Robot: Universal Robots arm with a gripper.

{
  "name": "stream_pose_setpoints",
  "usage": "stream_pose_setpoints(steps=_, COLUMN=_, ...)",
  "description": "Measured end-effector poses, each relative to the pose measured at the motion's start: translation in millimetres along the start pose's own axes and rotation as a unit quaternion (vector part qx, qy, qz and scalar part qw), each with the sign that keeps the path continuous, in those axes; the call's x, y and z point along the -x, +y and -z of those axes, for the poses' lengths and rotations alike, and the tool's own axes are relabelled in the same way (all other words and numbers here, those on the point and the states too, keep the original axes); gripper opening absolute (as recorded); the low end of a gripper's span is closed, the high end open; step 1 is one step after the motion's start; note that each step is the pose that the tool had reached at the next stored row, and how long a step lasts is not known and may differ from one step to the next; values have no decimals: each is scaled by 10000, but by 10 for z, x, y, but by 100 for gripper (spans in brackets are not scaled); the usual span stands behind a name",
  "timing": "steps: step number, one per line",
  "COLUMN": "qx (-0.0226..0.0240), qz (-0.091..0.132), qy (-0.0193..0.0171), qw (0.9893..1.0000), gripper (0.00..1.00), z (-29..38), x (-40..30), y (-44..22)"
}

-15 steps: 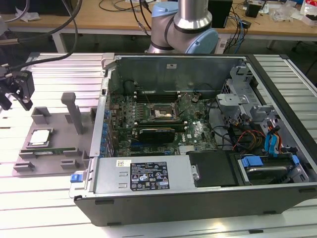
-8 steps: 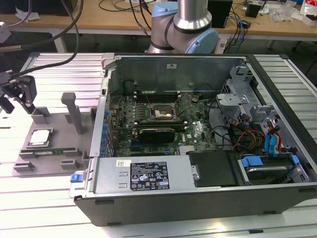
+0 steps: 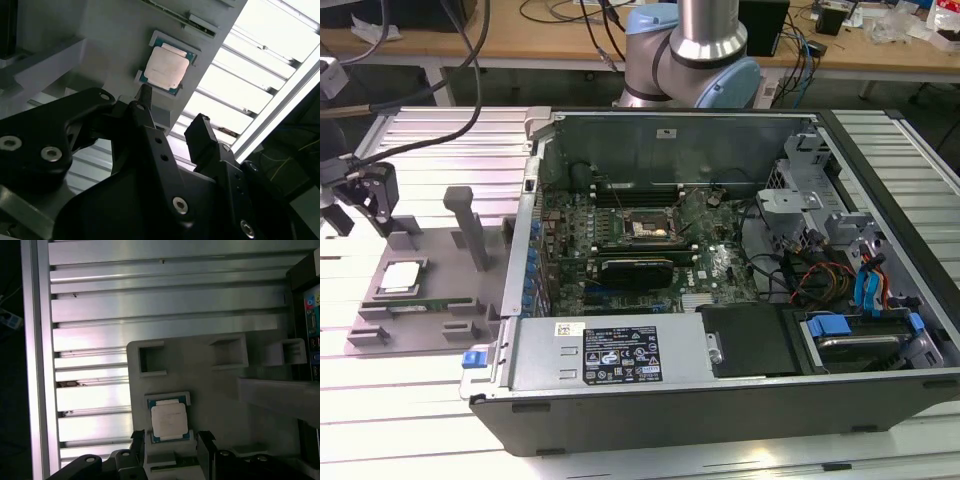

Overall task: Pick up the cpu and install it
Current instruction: 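Pick up the cpu and move it towards the insertion slot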

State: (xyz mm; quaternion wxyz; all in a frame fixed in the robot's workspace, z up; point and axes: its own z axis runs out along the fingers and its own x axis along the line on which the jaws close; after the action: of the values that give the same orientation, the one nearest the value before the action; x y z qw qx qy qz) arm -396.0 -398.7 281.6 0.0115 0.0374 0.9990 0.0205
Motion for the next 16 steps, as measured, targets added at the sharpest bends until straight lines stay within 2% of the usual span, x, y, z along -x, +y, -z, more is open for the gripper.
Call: stream_pose_setpoints(steps=16, qx=0, qz=0, qy=0, qw=10000, gripper=55, z=-166, x=-4, y=-7)
